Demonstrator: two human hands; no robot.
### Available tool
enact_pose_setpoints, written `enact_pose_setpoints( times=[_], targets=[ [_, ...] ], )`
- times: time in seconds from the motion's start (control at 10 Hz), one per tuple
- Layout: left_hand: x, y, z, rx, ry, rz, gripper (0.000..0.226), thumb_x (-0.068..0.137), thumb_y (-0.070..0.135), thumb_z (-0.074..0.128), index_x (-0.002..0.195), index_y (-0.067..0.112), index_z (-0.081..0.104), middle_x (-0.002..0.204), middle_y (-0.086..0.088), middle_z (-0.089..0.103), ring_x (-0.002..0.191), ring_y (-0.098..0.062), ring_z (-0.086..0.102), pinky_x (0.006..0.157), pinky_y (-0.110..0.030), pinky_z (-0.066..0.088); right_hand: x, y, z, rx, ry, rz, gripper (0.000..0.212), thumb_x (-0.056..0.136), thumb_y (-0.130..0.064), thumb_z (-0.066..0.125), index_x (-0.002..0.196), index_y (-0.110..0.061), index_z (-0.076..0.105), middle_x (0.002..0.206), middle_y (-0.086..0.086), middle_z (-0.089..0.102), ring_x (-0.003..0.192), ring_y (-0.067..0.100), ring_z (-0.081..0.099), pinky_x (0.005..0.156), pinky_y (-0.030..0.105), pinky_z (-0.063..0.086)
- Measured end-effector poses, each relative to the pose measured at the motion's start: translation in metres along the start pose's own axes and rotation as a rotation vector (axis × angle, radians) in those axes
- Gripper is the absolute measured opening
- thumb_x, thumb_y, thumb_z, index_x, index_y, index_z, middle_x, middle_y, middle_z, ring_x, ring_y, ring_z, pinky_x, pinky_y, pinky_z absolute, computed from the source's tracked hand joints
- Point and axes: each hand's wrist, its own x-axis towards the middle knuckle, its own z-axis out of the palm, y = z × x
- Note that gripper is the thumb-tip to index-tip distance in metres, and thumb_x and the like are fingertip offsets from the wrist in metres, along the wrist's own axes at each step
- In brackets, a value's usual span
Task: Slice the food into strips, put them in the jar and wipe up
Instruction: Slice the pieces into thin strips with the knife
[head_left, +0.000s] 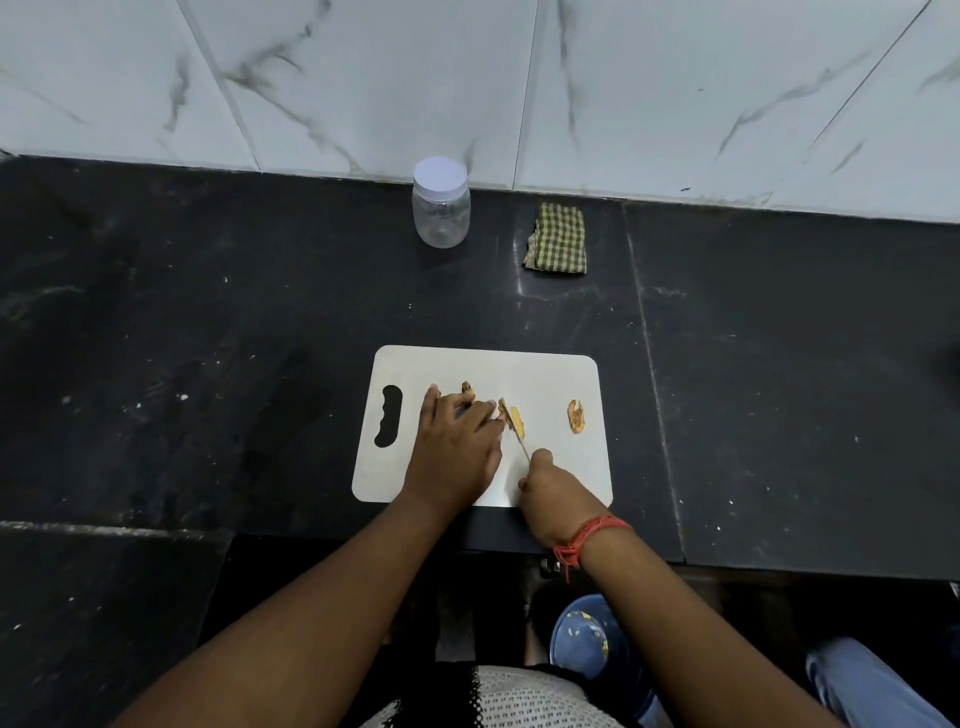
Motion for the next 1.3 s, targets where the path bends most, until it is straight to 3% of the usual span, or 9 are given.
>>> enact_pose_setpoints(
  times=[0.1,0.3,0.4,0.6,0.8,0.9,1.1,1.2,1.3],
  targets=[
    [0.000,0.000,0.000,0.004,0.000,0.003,0.031,0.092,0.028,0.048,0.107,0.020,0.073,0.120,0.000,0.066,0.115,-0.033,0.055,0.111,-0.063,0.031,0.006,-0.002,0.000,0.001,-0.048,0.031,0.022,0.101,-0.012,0.035,0.119,0.000,0.041,0.113,0.017,0.061,0.092,0.029,0.057,0.075,0.030,0.039],
    [0.000,0.002,0.000,0.024,0.002,0.023,0.028,0.092,0.025,0.055,0.113,0.016,0.071,0.122,-0.001,0.065,0.117,-0.032,0.055,0.114,-0.062,0.029,0.006,0.001,-0.007,0.197,-0.100,0.087,0.015,0.102,-0.023,0.040,0.099,-0.009,0.041,0.077,0.007,0.050,0.066,0.020,0.050,0.060,0.030,0.040],
    [-0.001,0.003,-0.001,0.034,0.016,0.040,0.036,0.094,0.027,0.054,0.125,0.012,0.063,0.127,-0.003,0.061,0.118,-0.030,0.054,0.115,-0.062,0.028,0.005,0.000,-0.012,0.322,-0.151,0.148,0.012,0.100,-0.019,0.040,0.103,-0.008,0.044,0.074,0.013,0.051,0.055,0.022,0.050,0.043,0.027,0.039],
    [-0.001,0.001,-0.002,0.071,0.004,0.105,0.041,0.089,0.020,0.059,0.129,0.010,0.065,0.127,-0.005,0.065,0.120,-0.032,0.054,0.113,-0.065,0.028,0.005,0.000,-0.014,0.380,-0.185,0.162,0.013,0.100,-0.023,0.040,0.103,-0.011,0.045,0.076,0.012,0.049,0.053,0.020,0.046,0.044,0.023,0.034],
    [0.001,0.001,-0.003,0.072,0.006,0.084,0.037,0.088,0.021,0.063,0.124,0.012,0.068,0.122,-0.004,0.068,0.116,-0.032,0.057,0.110,-0.065,0.033,0.005,-0.003,-0.011,0.013,-0.113,0.087,0.034,0.098,-0.013,0.044,0.131,-0.001,0.040,0.121,0.019,0.057,0.109,0.035,0.058,0.077,0.033,0.040],
    [0.002,0.002,-0.002,0.067,0.014,0.090,0.035,0.087,0.019,0.064,0.121,0.011,0.069,0.121,-0.004,0.068,0.114,-0.033,0.057,0.109,-0.065,0.034,0.004,-0.001,-0.009,-0.023,-0.136,0.084,0.032,0.099,-0.014,0.042,0.129,-0.001,0.042,0.121,0.020,0.057,0.112,0.036,0.057,0.078,0.033,0.039],
    [-0.001,0.003,0.000,0.058,0.021,0.093,0.043,0.091,0.021,0.058,0.133,0.008,0.061,0.136,-0.006,0.057,0.120,-0.032,0.053,0.112,-0.064,0.029,0.002,0.008,-0.011,0.069,-0.147,-0.010,0.008,0.101,-0.017,0.039,0.097,-0.010,0.038,0.077,0.004,0.049,0.069,0.018,0.051,0.051,0.028,0.037],
    [0.000,0.002,-0.001,0.058,-0.015,0.113,0.047,0.094,0.023,0.054,0.139,0.009,0.056,0.145,-0.006,0.051,0.127,-0.032,0.049,0.115,-0.063,0.026,0.001,0.007,-0.011,0.102,-0.151,-0.028,0.010,0.101,-0.019,0.039,0.098,-0.009,0.040,0.078,0.007,0.051,0.068,0.021,0.052,0.047,0.029,0.042],
    [0.002,0.000,-0.001,0.031,-0.014,0.093,0.046,0.093,0.024,0.054,0.136,0.010,0.059,0.141,-0.004,0.056,0.128,-0.030,0.049,0.116,-0.062,0.025,0.002,0.009,-0.009,0.056,-0.140,-0.038,0.009,0.101,-0.019,0.039,0.098,-0.010,0.038,0.083,0.006,0.054,0.070,0.019,0.050,0.064,0.030,0.043]
  ],
)
